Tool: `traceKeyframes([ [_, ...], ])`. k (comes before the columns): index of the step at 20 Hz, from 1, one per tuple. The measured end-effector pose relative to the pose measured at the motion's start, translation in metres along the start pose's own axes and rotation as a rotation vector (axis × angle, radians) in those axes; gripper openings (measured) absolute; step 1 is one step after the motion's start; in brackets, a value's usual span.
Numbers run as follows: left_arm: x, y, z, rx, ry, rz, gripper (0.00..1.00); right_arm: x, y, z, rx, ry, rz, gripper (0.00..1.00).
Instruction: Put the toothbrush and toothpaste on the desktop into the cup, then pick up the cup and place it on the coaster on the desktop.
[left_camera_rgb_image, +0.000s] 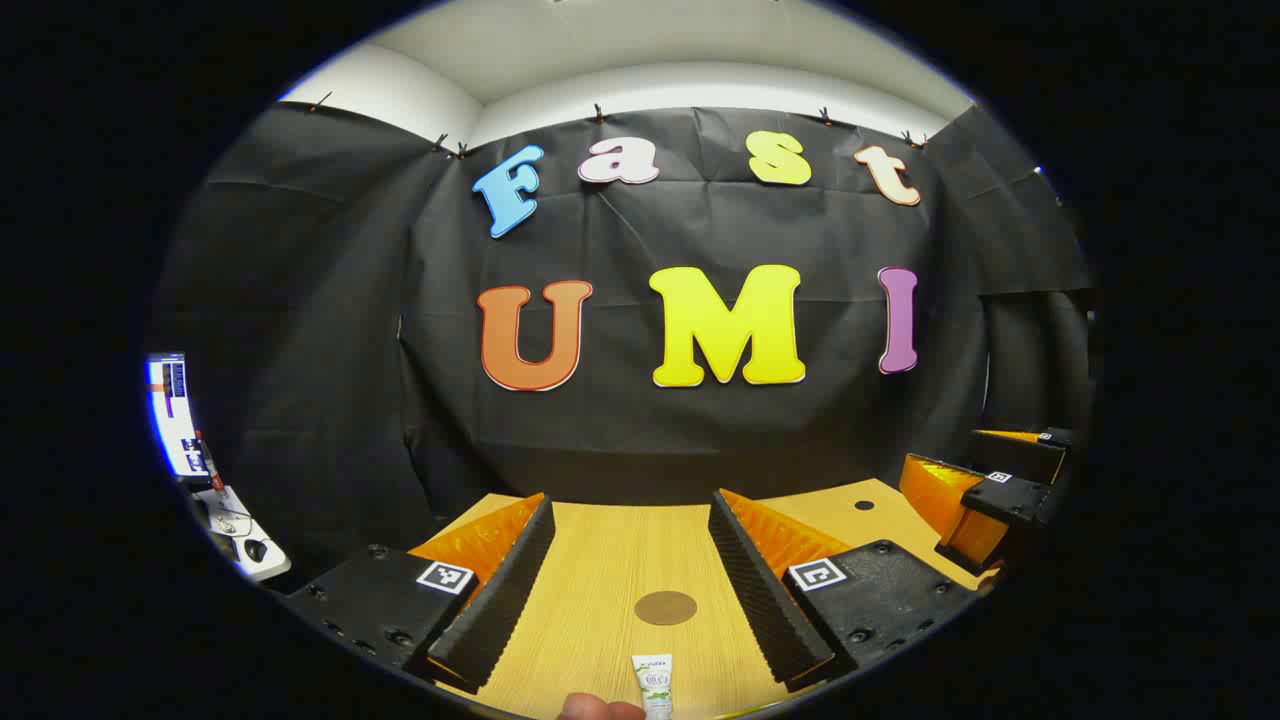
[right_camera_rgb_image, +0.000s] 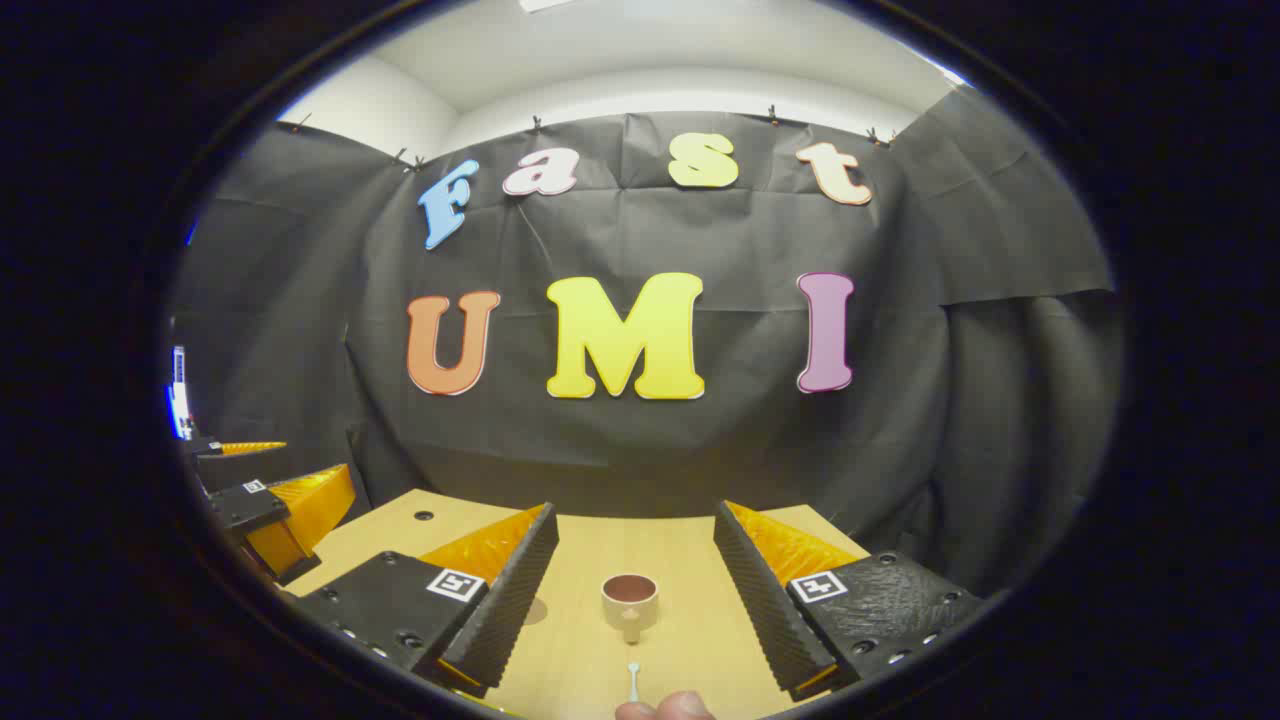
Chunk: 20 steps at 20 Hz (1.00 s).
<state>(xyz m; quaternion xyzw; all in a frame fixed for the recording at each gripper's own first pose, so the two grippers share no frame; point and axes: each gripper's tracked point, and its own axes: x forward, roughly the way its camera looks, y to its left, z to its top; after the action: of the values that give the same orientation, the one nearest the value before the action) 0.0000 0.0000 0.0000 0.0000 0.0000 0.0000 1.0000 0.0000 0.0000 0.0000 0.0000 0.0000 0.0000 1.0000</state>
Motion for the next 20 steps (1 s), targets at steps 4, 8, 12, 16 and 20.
traceKeyframes([
  [4, 0.002, 0.0, -0.002, -0.002, 0.008, 0.014, 0.98, 0.004, -0.006, 0.003, 0.0, -0.01, 0.002, 0.95],
  [8, 0.005, -0.007, -0.004, -0.021, 0.016, 0.012, 0.98, 0.01, -0.006, 0.004, 0.013, -0.006, 0.013, 0.95],
  [12, 0.01, -0.011, -0.005, -0.015, 0.019, 0.01, 0.98, 0.014, -0.008, 0.004, 0.001, -0.009, 0.019, 0.97],
  [16, 0.012, -0.011, -0.007, -0.017, 0.021, 0.016, 0.98, 0.016, -0.009, 0.003, -0.006, -0.008, 0.02, 0.97],
  [20, 0.014, -0.011, -0.011, -0.016, 0.028, 0.022, 0.98, 0.021, -0.008, -0.003, -0.005, 0.009, 0.027, 0.95],
])
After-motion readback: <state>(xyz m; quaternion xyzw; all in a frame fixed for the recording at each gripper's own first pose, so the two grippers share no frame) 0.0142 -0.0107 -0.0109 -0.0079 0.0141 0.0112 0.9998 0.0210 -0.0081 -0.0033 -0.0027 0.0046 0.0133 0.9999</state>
